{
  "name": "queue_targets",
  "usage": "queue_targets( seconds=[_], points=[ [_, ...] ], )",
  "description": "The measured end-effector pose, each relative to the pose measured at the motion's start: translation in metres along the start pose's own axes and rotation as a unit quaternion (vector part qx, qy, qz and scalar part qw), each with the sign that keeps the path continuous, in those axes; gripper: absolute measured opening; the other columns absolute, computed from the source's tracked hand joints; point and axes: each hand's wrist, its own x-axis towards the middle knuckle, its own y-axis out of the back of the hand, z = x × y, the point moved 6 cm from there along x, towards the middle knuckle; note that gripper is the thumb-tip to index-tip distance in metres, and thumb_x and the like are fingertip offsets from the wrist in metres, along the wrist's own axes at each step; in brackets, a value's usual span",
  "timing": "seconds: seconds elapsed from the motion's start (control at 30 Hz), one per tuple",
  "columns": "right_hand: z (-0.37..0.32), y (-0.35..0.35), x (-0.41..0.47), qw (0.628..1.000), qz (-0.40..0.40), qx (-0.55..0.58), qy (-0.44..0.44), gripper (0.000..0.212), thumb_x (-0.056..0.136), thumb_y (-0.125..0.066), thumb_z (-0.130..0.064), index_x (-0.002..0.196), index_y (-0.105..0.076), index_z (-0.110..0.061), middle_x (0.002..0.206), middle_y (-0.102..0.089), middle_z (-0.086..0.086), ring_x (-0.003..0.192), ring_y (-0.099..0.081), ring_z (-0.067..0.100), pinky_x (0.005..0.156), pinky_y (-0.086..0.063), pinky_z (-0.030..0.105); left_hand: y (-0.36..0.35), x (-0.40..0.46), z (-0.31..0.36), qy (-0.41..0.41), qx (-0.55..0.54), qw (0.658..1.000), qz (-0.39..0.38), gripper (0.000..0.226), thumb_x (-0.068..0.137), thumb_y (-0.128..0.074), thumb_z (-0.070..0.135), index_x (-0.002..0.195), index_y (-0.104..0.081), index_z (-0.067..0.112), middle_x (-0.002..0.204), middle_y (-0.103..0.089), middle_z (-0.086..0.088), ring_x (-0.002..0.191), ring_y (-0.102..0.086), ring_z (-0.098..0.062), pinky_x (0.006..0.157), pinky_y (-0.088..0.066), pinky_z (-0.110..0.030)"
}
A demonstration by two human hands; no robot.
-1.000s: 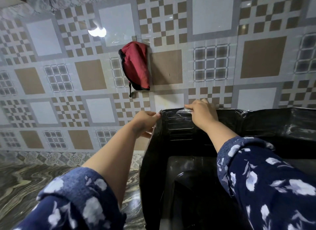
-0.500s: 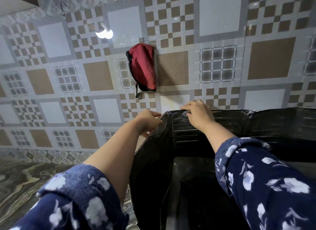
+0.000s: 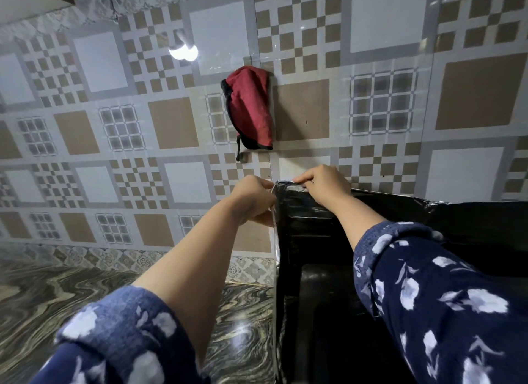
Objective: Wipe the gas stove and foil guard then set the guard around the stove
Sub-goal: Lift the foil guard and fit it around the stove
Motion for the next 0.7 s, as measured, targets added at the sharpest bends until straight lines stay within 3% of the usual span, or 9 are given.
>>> queue_targets(
  seconds=[0.17, 0.4, 0.53, 0.7],
  points=[
    [0.001, -0.013, -0.001, 1.000, 0.003, 0.002, -0.012, 0.030, 0.094, -0.052, -0.012, 0.098, -0.075, -0.031, 0.114, -0.071, -0.005, 0.101, -0.064, 0.022, 0.084, -0.051, 0.030, -0.012, -0.002, -0.015, 0.001, -0.078, 0.997, 0.016, 0.042, 0.092, -0.050, -0.003, 0.132, -0.052, 0.011, 0.071, -0.068, -0.010, 0.043, -0.065, -0.012, 0.044, -0.056, -0.024],
    [0.001, -0.019, 0.002, 1.000, -0.015, 0.008, 0.003, 0.038, 0.093, -0.049, 0.000, 0.107, -0.073, -0.026, 0.118, -0.069, 0.001, 0.106, -0.062, 0.024, 0.096, -0.048, 0.033, -0.020, 0.004, -0.024, 0.003, -0.173, 0.984, 0.041, 0.044, 0.093, -0.052, 0.004, 0.137, -0.046, 0.011, 0.091, -0.071, -0.016, 0.063, -0.071, -0.022, 0.057, -0.061, -0.031],
    [0.003, -0.016, 0.001, 0.999, -0.018, -0.019, 0.021, 0.039, 0.094, -0.048, -0.004, 0.114, -0.069, -0.030, 0.123, -0.067, 0.000, 0.107, -0.062, 0.026, 0.092, -0.049, 0.034, -0.020, 0.006, -0.024, -0.004, -0.100, 0.994, 0.042, 0.045, 0.095, -0.050, 0.012, 0.138, -0.045, 0.022, 0.087, -0.071, -0.009, 0.070, -0.071, -0.021, 0.060, -0.062, -0.036],
    [0.005, -0.015, 0.000, 0.993, -0.015, -0.105, 0.059, 0.039, 0.096, -0.051, -0.014, 0.125, -0.060, -0.038, 0.126, -0.064, 0.001, 0.114, -0.054, 0.027, 0.099, -0.039, 0.039, -0.012, 0.002, -0.017, -0.018, -0.010, 0.999, 0.027, 0.042, 0.094, -0.048, 0.020, 0.136, -0.048, 0.025, 0.075, -0.067, -0.003, 0.063, -0.065, -0.013, 0.051, -0.058, -0.028]
  ],
)
